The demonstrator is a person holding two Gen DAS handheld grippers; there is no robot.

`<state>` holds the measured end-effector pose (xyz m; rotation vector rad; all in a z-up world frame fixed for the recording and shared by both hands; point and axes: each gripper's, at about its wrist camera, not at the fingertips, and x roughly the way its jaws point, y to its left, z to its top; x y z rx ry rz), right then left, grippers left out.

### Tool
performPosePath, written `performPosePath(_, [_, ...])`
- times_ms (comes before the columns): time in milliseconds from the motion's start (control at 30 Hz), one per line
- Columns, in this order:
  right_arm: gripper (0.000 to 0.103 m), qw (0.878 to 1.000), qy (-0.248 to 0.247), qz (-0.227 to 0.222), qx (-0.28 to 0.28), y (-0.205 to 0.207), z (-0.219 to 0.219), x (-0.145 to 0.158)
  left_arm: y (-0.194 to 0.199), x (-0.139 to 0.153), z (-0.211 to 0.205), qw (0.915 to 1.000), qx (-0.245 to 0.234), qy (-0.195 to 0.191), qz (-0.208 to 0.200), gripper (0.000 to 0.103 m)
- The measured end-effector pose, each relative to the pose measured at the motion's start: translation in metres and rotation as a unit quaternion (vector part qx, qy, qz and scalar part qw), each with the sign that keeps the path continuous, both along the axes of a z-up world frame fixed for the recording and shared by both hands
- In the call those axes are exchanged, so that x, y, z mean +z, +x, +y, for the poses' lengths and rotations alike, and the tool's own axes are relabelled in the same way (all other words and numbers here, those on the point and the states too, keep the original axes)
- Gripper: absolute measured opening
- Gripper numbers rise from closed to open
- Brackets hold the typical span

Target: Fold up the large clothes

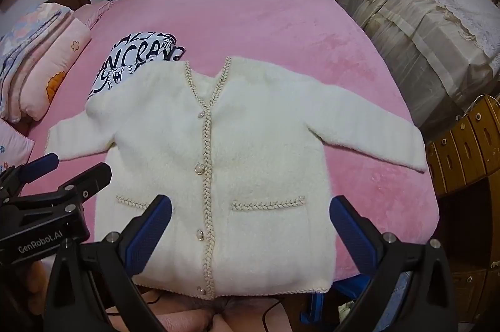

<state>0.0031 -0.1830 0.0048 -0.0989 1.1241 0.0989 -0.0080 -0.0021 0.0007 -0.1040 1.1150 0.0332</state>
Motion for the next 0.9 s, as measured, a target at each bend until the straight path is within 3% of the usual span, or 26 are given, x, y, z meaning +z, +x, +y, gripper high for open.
performPosePath(900, [0.100,1.000,0.012,-0.005,-0.009,-0.021,-0.014,0.012,-0.014,0.007,0.000,1.0000,0.002,0.004,-0.001,0.099])
